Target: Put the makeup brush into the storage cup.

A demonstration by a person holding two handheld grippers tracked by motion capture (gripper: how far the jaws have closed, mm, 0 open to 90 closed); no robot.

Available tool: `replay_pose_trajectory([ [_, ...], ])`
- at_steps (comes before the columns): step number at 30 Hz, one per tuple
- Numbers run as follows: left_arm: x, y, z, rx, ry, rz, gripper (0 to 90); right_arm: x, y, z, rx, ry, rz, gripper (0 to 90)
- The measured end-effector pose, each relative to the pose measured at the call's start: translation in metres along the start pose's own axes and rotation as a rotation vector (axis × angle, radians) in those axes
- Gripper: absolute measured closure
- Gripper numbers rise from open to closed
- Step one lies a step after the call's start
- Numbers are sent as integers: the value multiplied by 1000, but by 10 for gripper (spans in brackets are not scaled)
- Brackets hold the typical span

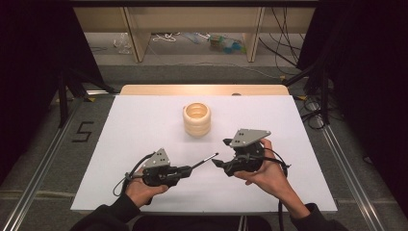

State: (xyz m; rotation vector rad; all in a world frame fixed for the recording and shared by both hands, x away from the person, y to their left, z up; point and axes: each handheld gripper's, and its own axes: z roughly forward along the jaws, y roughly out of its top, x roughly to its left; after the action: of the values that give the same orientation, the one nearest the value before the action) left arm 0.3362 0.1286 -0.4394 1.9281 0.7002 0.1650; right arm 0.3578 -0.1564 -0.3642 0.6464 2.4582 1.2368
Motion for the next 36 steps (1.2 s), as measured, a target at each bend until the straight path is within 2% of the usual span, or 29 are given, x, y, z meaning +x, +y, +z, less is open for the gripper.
replay_pose_trajectory([
  [2, 1, 0, 0, -8, 0, 7, 833, -6, -6, 1, -24, -12, 75, 258],
  [3, 0, -1, 0, -17, 15, -11, 833, -8, -8, 1, -30, -21, 88, 257],
  [5, 1, 0, 0, -26, 18, 0, 833, -11, -11, 1, -51, -33, 135, 240],
  [6, 1, 0, -1, -33, 21, -6, 833, -11, -11, 1, -51, -33, 135, 240],
  [7, 1, 0, -2, -38, 23, -22, 833, -12, -12, 1, -63, -34, 157, 236],
  [8, 2, 0, -2, -45, 21, -14, 833, -14, -13, 0, -81, -26, 197, 234],
  [10, 3, 0, -3, -57, 27, -21, 833, -16, -15, 0, -103, -37, 225, 226],
  [11, 3, 0, -4, -67, 45, -27, 833, -16, -16, 1, -107, -30, 237, 220],
  [13, 3, 1, -4, -74, 47, -29, 833, -15, -19, 3, -116, -30, 267, 219],
  [16, 3, 1, -5, -102, 62, -35, 833, -14, -25, 9, -131, -3, 327, 215],
  [17, 2, 1, -6, -115, 77, -58, 833, -14, -26, 11, -129, 0, 329, 215],
  [19, 3, 1, -7, -116, 76, -57, 833, -13, -27, 12, -126, 5, 338, 217],
  [21, 3, 1, -7, -129, 83, -83, 833, -11, -29, 16, -137, 42, 364, 219],
  [22, 3, 1, -7, -129, 83, -83, 833, -11, -29, 16, -137, 42, 364, 219],
  [23, 3, 0, -6, -141, 85, -101, 833, -10, -30, 19, -153, 54, 372, 215],
  [25, 2, 0, -7, -137, 91, -98, 833, -9, -31, 21, -153, 74, 395, 209],
  [28, 0, 1, -8, -150, 94, -87, 833, -9, -33, 26, -190, 87, 410, 209],
  [30, -1, 1, -7, -163, 97, -96, 833, -5, -35, 30, -200, 130, 456, 208],
  [31, 0, 2, -7, -165, 94, -75, 833, -5, -35, 30, -200, 130, 456, 208],
  [32, -1, 2, -7, -167, 95, -74, 833, -5, -35, 33, -216, 124, 447, 204],
  [33, -3, 2, -6, -174, 96, -88, 833, -3, -35, 36, -222, 132, 439, 199],
  [35, -4, 2, -6, -178, 92, -81, 833, -2, -34, 36, -220, 132, 430, 199],
  [36, -5, 1, -6, -179, 97, -92, 833, -1, -34, 36, -216, 147, 449, 199],
])
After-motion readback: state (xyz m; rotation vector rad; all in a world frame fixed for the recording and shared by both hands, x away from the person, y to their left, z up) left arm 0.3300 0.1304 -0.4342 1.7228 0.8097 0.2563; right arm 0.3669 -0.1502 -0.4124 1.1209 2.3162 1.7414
